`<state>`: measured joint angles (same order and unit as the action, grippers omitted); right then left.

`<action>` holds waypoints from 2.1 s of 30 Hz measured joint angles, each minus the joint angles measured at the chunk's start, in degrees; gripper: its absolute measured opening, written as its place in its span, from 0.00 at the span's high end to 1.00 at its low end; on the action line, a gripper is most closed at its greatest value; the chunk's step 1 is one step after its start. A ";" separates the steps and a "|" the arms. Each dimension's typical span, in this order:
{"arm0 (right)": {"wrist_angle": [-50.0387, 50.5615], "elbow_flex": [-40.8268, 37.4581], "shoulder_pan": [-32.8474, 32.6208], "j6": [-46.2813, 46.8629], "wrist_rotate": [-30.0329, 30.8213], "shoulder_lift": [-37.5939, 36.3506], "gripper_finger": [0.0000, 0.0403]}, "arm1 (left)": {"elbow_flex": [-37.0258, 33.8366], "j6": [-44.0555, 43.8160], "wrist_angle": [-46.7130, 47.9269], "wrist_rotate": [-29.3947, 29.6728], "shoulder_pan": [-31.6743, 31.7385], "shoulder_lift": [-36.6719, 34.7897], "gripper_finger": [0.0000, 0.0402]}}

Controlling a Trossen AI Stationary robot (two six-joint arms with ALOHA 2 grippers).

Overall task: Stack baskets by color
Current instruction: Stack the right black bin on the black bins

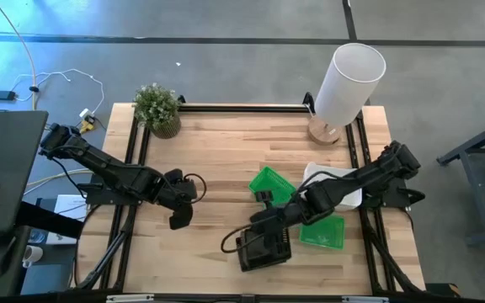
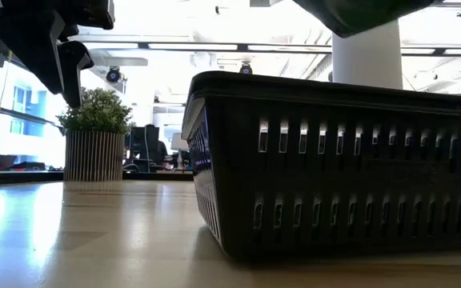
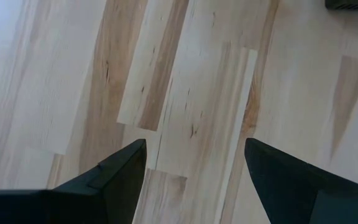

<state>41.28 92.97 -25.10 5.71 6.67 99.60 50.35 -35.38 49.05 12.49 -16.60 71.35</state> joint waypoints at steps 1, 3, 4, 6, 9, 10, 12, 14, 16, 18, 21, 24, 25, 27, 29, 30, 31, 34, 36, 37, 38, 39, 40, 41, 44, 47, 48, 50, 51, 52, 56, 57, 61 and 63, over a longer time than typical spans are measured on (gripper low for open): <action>-1.01 0.00 0.06 0.03 -1.04 0.49 1.00 | 0.00 0.00 0.02 -0.02 0.00 0.00 0.35; -2.93 0.00 0.40 0.37 -3.04 1.46 1.00 | 0.00 0.00 0.06 0.01 0.00 0.00 0.35; -3.12 0.00 0.45 0.63 -4.17 2.11 1.00 | 0.00 0.00 0.17 0.01 0.00 0.00 0.36; -3.03 -0.04 0.71 0.87 -5.76 3.46 1.00 | 0.00 0.00 0.26 0.07 0.02 0.00 0.36; -2.82 -0.04 1.01 1.63 -6.78 5.47 1.00 | 0.00 0.00 0.40 0.05 0.02 -0.02 0.35; -2.89 -0.04 1.18 1.69 -7.26 6.17 1.00 | 0.00 0.00 0.40 -0.09 0.02 -0.02 0.35; -2.87 -0.04 1.48 1.77 -8.01 7.28 1.00 | 0.02 0.10 0.42 -0.14 0.02 -0.02 0.35; -2.95 -0.04 1.96 1.79 -9.05 8.36 1.00 | 0.02 0.41 0.42 -0.27 0.02 -0.02 0.35; -2.97 -0.04 2.39 1.79 -9.67 9.50 1.00 | 0.02 0.42 0.41 -0.28 0.02 -0.02 0.35; -2.97 -0.07 2.89 1.78 -10.29 10.52 1.00 | 0.02 0.42 0.42 -0.28 0.02 -0.02 0.36; -2.95 -0.09 3.65 1.78 -11.51 11.62 1.00 | 0.02 0.43 0.42 -0.30 0.02 -0.02 0.35; -2.80 -0.09 4.22 1.79 -11.73 12.63 1.00 | 0.02 0.81 0.42 -0.30 0.02 -0.02 0.35; -2.70 -0.09 4.46 1.80 -11.85 12.91 1.00 | 0.02 1.07 0.42 -0.30 0.02 -0.02 0.35; -2.47 -0.09 4.82 1.83 -12.30 13.38 1.00 | 0.02 1.07 0.42 -0.32 0.02 -0.02 0.36; -1.97 -0.09 5.15 1.97 -13.34 13.90 1.00 | 0.02 1.09 0.44 -0.31 0.02 -0.02 0.35; -1.33 -0.09 5.32 1.98 -13.91 14.28 1.00 | 0.02 1.29 0.50 -0.32 0.02 -0.02 0.35; -1.20 -0.09 5.41 1.98 -14.23 14.57 1.00 | 0.02 1.52 0.51 -0.32 0.02 -0.02 0.35; -0.55 -0.09 5.73 1.97 -14.26 15.00 1.00 | 0.04 1.70 0.65 -0.32 0.02 -0.02 0.35; -0.16 -0.09 5.99 1.95 -14.26 15.20 1.00 | 0.04 1.70 0.71 -0.32 0.01 -0.02 0.35; -0.13 -0.09 6.07 1.95 -14.26 15.46 1.00 | 0.04 1.70 0.71 -0.32 0.01 -0.02 0.35; -0.20 -0.09 6.20 1.93 -14.28 15.62 1.00 | 0.04 1.70 0.74 -0.32 0.02 -0.02 0.35; -0.02 -0.09 6.31 1.91 -14.32 15.70 1.00 | 0.04 1.68 0.80 -0.33 0.02 -0.01 0.35; -0.01 -0.09 6.36 1.89 -14.45 15.90 1.00 | 0.04 1.68 0.84 -0.32 0.02 -0.02 0.36; -0.11 -0.09 6.40 1.83 -14.80 16.02 1.00 | 0.04 1.68 0.86 -0.32 0.02 -0.02 0.36; 0.21 -0.09 6.51 1.80 -15.18 16.19 1.00 | 0.04 1.70 0.85 -0.35 0.01 -0.02 0.35; 0.01 -0.09 6.49 1.78 -14.06 16.17 1.00 | 0.04 1.73 0.86 -0.39 0.02 -0.02 0.35; 0.04 -0.09 6.49 1.76 -13.73 16.17 1.00 | 0.04 1.99 0.86 -0.39 0.02 -0.02 0.36; 0.05 -0.09 6.49 1.78 -13.69 16.17 1.00 | 0.04 2.56 0.86 -0.39 0.02 -0.02 0.35; 0.12 -0.09 6.49 1.78 -13.65 16.17 1.00 | 0.04 2.62 0.86 -0.40 0.02 -0.02 0.35; 0.30 -0.09 6.49 1.77 -13.63 16.17 1.00 | 0.04 2.63 0.86 -0.39 0.02 -0.02 0.35; 0.28 -0.09 6.49 1.97 -13.66 16.17 0.94 | 0.04 2.67 0.86 -0.39 0.02 -0.02 0.35; 0.28 -0.09 6.49 2.33 -13.63 16.17 0.91 | 0.04 2.71 0.86 -0.39 0.02 -0.02 0.35; 0.30 -0.09 6.49 4.66 -12.76 16.15 0.77 | 0.04 4.16 0.86 -0.39 0.02 -0.02 0.35; 0.55 -0.09 6.49 6.24 -13.11 15.89 0.71 | 0.04 4.97 0.84 -0.39 0.02 -0.02 0.36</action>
<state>41.83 92.88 -18.61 11.95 -6.45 115.49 50.39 -30.41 49.89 12.10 -16.58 71.33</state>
